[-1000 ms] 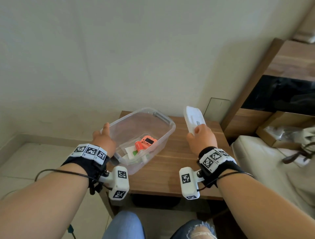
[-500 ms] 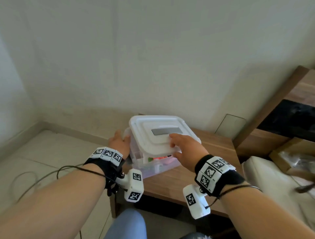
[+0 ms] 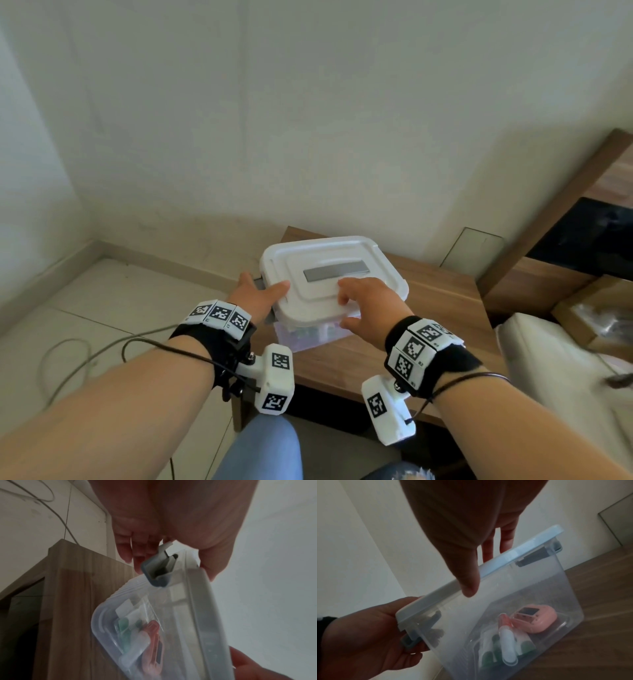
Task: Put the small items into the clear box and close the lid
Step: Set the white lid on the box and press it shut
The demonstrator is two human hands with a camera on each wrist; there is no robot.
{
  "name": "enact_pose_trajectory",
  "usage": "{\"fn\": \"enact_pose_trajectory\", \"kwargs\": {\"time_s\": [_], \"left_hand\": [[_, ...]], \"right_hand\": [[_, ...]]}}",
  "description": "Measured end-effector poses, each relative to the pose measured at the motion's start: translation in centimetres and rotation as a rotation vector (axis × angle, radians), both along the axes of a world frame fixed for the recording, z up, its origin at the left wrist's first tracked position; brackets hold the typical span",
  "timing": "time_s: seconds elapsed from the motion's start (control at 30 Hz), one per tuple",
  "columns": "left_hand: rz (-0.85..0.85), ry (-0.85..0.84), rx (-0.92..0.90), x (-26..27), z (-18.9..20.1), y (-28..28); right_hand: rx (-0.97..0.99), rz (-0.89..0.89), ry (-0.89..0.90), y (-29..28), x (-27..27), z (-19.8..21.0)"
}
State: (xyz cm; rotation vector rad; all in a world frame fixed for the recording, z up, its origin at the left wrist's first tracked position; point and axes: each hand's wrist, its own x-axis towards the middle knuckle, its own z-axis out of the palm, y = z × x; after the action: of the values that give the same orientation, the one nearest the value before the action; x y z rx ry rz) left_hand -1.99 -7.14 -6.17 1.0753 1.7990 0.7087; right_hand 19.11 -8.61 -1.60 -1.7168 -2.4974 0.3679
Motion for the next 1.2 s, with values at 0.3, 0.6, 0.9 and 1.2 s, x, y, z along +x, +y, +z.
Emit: {"fn": "enact_pose_trajectory", "kwargs": {"time_s": [0.3,0.6,0.9,1.2], "left_hand": [[0.038,-0.071,0.037,0.5,1.1,-0.4],[0.052,0.028,0.065,0.5,1.7,-0.3],[-0.008,0.103,0.039,1.6,2.0,0.7],[-0.03,0.189,0.056,2.1,1.5,1.9]], "right_hand": [[0.029,-0.011,-0.022,-0.6,-0.6,-0.2],[-0.03,-0.01,-0.101,-0.5,-1.4,-0.9],[-0.032,-0.03,-0.088,-0.3,-1.6,-1.0],[-0.032,-0.039,-0.071,0.2,-1.7,-1.2]]}}
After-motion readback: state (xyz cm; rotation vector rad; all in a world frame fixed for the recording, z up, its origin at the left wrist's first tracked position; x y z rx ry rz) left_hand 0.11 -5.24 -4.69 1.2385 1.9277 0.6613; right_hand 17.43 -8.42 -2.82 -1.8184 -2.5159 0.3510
